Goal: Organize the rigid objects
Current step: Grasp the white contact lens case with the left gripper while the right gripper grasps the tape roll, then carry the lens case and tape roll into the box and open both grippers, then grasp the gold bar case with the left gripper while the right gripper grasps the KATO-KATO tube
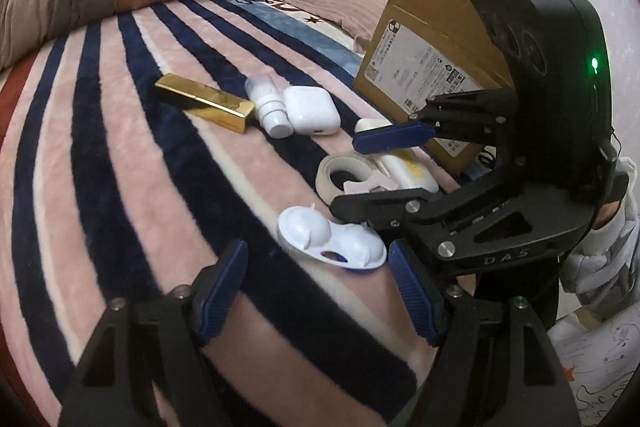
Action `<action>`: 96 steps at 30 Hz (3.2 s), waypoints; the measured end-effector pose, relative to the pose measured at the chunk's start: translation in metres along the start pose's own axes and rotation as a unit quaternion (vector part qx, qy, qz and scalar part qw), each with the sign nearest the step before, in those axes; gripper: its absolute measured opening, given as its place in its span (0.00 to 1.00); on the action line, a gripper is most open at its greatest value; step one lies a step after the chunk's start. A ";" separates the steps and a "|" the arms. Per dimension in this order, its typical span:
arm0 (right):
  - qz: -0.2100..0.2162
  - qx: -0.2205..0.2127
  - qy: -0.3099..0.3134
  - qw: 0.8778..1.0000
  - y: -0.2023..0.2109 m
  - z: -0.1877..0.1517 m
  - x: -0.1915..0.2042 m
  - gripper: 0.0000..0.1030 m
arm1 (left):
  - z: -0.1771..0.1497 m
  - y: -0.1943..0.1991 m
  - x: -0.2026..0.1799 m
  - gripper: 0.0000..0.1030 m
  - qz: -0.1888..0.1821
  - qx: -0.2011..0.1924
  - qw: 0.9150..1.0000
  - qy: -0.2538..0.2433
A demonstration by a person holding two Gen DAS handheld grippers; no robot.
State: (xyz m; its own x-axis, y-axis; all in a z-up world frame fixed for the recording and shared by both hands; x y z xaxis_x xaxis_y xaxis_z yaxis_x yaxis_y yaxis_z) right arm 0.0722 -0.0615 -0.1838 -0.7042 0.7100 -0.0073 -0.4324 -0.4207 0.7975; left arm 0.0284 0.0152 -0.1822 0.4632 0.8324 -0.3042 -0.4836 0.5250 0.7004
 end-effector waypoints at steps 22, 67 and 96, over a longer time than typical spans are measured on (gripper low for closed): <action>-0.003 0.003 0.010 1.000 -0.004 -0.005 0.002 0.37 | 0.002 0.003 0.015 0.54 0.048 -0.021 0.999 -0.012; -0.102 -0.179 -0.109 0.972 0.215 -0.066 -0.177 0.36 | 0.204 -0.029 -0.197 0.53 0.081 -0.041 0.984 -0.154; -0.055 -0.217 -0.054 0.973 0.232 -0.016 -0.091 0.43 | 0.153 0.088 -0.108 0.64 0.142 -0.109 0.981 -0.078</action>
State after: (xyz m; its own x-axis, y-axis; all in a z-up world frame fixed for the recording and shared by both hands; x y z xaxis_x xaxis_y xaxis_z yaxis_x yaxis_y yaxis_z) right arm 0.0265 -0.2330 -0.0078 -0.5876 0.8092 0.0040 -0.7150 -0.5215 0.4657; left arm 0.0496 -0.0555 0.0116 0.3865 0.9223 -0.0011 -0.7489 0.3146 0.5833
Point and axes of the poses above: each gripper's, at about its wrist camera, not at the fingertips, and y roughly against the way its jaws point, x to its left, z to its top, the point moved 3 cm from there along -y, roughly the way its jaws point, and after that the axes turned 4 degrees about -x, right-handed, at the moved point
